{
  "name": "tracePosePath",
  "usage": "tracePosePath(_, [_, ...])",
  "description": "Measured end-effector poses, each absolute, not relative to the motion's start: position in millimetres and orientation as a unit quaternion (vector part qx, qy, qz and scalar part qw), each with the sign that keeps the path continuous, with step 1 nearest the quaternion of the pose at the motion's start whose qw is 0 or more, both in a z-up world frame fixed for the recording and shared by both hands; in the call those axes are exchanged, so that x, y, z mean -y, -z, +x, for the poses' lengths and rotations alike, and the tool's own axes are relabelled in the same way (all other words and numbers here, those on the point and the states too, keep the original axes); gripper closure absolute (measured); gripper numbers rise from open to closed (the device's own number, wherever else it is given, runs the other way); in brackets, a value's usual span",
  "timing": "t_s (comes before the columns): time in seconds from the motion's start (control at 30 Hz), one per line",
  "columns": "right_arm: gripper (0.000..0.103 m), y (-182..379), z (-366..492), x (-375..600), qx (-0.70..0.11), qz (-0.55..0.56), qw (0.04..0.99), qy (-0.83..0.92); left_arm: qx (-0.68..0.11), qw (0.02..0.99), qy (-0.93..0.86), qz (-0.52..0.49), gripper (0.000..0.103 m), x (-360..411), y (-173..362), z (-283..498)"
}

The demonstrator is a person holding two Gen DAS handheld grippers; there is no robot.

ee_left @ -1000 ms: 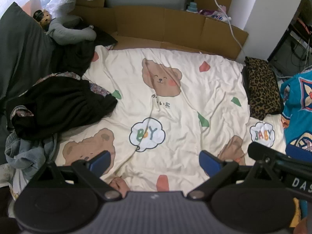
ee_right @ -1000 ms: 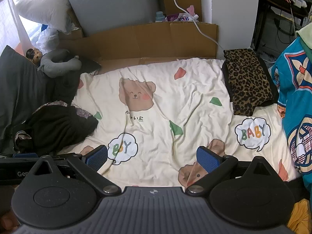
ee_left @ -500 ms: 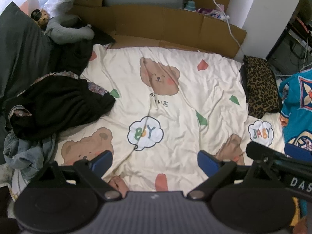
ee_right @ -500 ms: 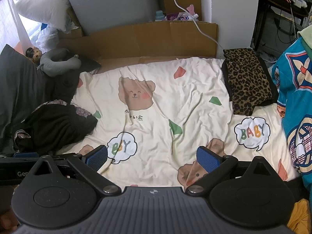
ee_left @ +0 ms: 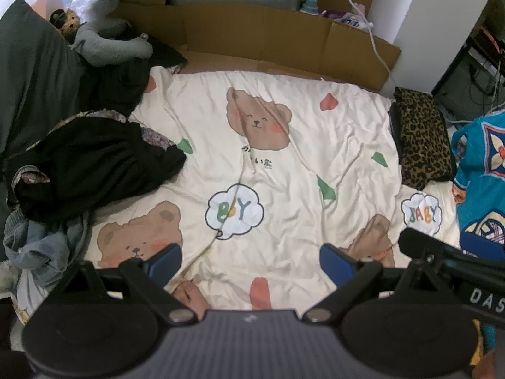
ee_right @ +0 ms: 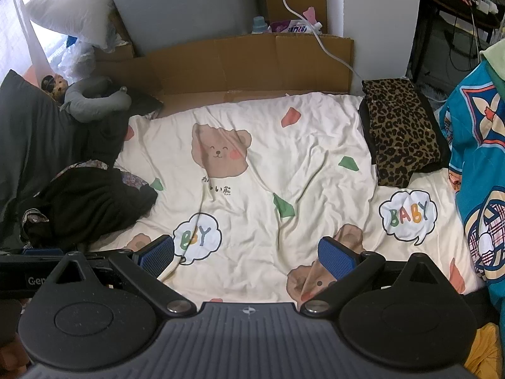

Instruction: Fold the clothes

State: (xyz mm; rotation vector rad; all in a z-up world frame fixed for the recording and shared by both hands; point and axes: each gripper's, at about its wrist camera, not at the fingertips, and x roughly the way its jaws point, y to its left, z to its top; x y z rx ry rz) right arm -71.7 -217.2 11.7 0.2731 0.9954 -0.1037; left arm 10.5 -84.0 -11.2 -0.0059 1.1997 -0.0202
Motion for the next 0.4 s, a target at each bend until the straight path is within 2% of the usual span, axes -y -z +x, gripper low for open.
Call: tracePosePath(0.4, [0.002,-11.0,-72.4,215.4,-0.477,0.131,0.868,0.052,-0.566,0.824,0.011,-0.002,0.008,84.4,13.5,11.2])
